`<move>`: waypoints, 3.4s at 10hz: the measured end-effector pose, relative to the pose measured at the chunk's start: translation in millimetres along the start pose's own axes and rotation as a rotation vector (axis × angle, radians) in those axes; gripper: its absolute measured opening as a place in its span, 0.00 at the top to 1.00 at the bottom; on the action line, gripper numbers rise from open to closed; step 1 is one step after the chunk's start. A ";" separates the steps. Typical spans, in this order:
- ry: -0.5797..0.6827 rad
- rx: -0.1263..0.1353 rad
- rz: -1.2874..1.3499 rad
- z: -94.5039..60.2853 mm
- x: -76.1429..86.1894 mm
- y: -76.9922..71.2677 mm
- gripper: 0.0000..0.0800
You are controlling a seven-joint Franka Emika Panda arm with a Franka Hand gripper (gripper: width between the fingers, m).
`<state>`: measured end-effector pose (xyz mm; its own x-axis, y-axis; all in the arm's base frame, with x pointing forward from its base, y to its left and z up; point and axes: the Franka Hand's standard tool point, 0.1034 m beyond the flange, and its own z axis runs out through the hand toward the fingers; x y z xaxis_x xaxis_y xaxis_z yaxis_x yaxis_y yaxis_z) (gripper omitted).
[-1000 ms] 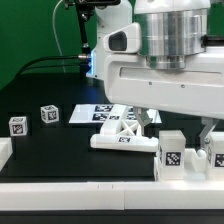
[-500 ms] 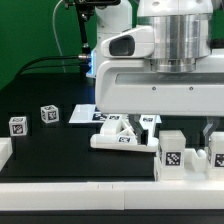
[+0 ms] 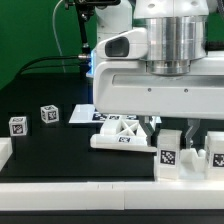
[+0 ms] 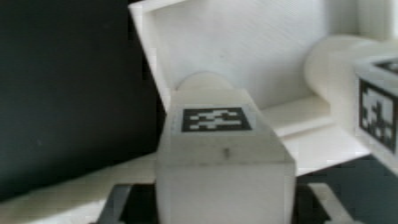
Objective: Assemble chair
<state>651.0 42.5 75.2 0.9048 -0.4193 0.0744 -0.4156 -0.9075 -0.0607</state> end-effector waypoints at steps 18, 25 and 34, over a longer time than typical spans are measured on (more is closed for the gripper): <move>-0.045 0.032 1.079 0.6 -1.7 4.5 0.25; -0.002 -0.029 0.218 3.9 -10.5 -9.8 0.19; -0.009 -0.037 0.715 3.9 -10.3 -8.6 0.64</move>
Offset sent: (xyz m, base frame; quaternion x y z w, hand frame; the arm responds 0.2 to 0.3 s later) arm 0.0006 -0.0073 0.0116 0.0195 0.0227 0.2945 0.9552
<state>645.7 54.7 71.0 0.4103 -0.9117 0.0210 -0.9099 -0.4108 -0.0581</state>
